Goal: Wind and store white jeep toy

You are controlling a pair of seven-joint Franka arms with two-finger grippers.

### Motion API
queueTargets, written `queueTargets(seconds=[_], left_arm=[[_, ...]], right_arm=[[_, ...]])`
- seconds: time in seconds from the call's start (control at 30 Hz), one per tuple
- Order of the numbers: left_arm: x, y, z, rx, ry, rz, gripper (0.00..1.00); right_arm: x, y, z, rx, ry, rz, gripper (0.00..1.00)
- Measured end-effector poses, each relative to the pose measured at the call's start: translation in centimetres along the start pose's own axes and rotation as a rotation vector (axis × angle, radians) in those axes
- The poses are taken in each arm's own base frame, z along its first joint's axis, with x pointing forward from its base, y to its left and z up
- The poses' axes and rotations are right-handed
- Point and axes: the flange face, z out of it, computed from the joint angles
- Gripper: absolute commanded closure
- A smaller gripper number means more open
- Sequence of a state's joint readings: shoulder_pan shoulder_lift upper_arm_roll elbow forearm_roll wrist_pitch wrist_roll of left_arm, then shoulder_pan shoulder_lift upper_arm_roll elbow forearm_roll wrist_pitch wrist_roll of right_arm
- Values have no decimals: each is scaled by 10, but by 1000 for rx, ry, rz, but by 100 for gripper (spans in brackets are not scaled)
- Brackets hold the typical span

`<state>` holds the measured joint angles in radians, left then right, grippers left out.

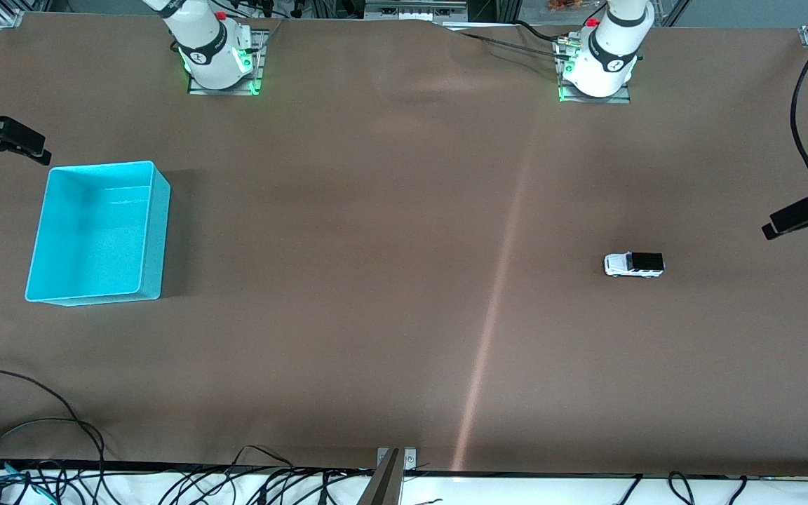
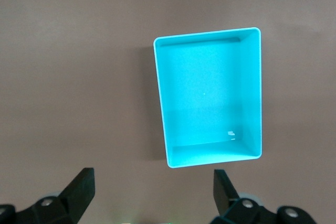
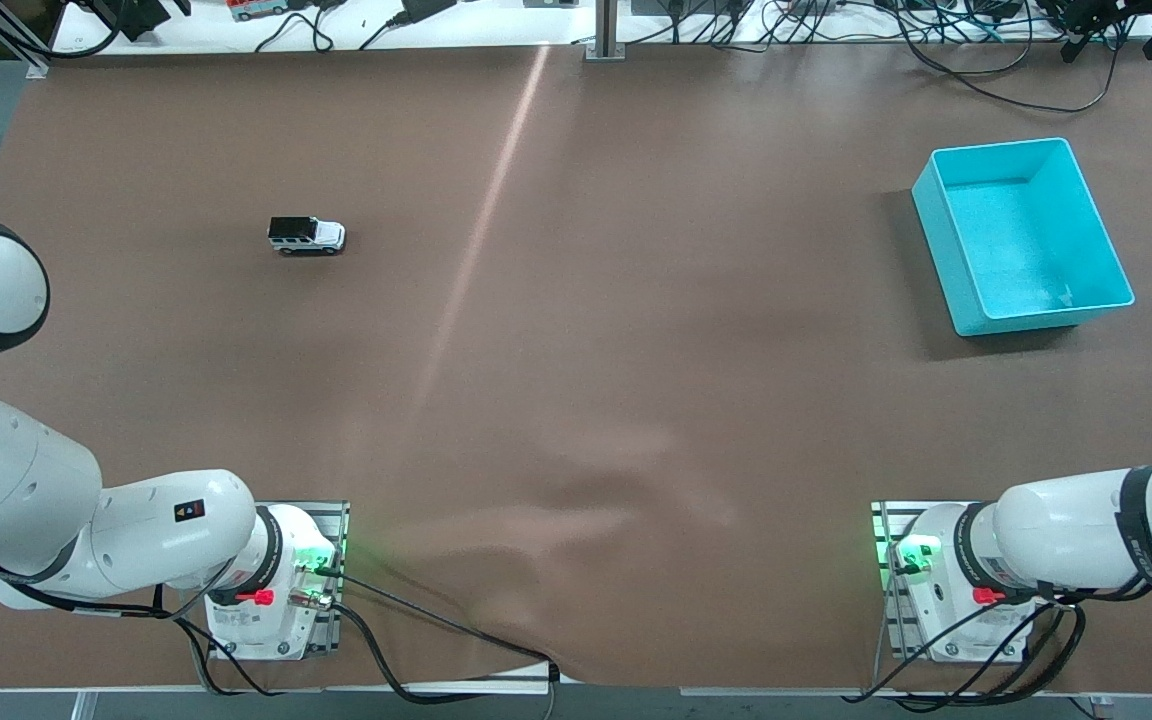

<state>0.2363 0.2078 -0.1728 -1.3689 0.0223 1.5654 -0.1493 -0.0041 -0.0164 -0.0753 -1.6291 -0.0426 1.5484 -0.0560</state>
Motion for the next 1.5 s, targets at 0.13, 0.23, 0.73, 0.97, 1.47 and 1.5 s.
queueTargets(seconds=[0.13,0.23,0.73,0.97,1.47,1.5], left_arm=[[-14,10,1,19,-12,13,0],[-23,14,3,29,-20,18,0],[-30,11,6,36,-31,12,0],[-30,11,6,35,-30,12,0],[-30,14,6,35,-29,18,0],[-30,15,6,35,-29,19,0]], right_arm=[[0,0,-1,0,3,0,0],[0,0,-1,0,5,0,0],[2,0,-1,-1,13,0,0],[2,0,-1,-1,15,0,0],[3,0,-1,-1,19,0,0],[3,0,-1,-1,20,0,0]])
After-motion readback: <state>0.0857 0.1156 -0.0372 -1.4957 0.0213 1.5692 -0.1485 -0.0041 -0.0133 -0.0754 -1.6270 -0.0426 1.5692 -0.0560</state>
